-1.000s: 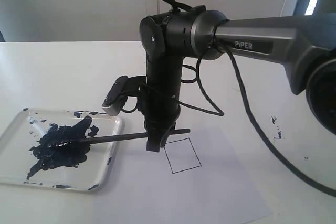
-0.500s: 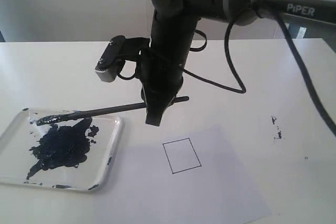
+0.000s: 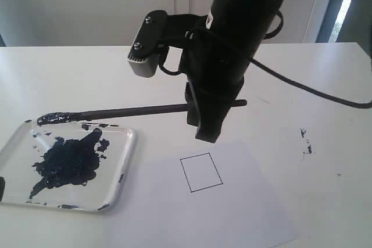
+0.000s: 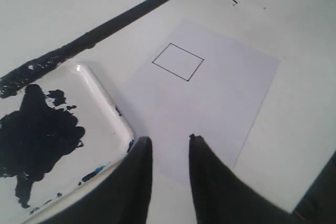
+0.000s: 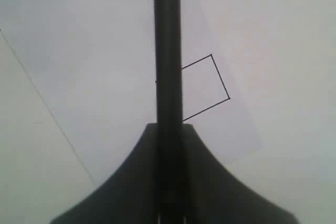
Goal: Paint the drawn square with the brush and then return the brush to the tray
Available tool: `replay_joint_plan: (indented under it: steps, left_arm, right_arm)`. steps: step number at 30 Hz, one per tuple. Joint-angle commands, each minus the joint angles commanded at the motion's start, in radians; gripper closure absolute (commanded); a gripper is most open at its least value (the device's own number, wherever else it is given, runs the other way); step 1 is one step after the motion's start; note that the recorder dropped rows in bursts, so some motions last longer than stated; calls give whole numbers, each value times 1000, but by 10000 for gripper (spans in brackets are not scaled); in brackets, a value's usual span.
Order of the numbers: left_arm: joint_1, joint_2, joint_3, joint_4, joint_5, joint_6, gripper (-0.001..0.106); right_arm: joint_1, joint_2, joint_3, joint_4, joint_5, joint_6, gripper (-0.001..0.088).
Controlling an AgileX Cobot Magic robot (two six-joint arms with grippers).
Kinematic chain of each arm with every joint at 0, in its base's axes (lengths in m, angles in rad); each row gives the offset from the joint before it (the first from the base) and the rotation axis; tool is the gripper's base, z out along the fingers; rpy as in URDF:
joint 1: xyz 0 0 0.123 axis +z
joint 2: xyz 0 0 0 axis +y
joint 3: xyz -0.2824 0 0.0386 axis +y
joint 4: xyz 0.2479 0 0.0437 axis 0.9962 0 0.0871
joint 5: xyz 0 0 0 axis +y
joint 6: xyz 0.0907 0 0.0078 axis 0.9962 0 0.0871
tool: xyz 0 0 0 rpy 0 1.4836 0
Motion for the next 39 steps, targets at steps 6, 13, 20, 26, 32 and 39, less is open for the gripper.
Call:
replay_joint_plan:
  steps: [6, 13, 20, 26, 32, 39]
  left_arm:
    - [0, 56, 35, -75, 26, 66, 621]
    - [0, 97, 50, -106, 0, 213, 621]
    - [0, 174, 50, -117, -86, 422, 621]
    - [0, 286, 50, -254, -92, 667, 621]
    - [-15, 420, 50, -323, -115, 877, 621]
    - [-146, 560, 50, -276, -239, 914, 621]
  right_arm:
    - [0, -84, 77, -32, 0, 47, 868]
    - [0, -152, 169, -30, 0, 137, 868]
    - [0, -184, 254, -30, 0, 199, 868]
    - [0, -207, 272, -28, 0, 279, 868]
    - [0, -213, 272, -24, 0, 433, 868]
    - [0, -216, 284, -34, 0, 477, 868]
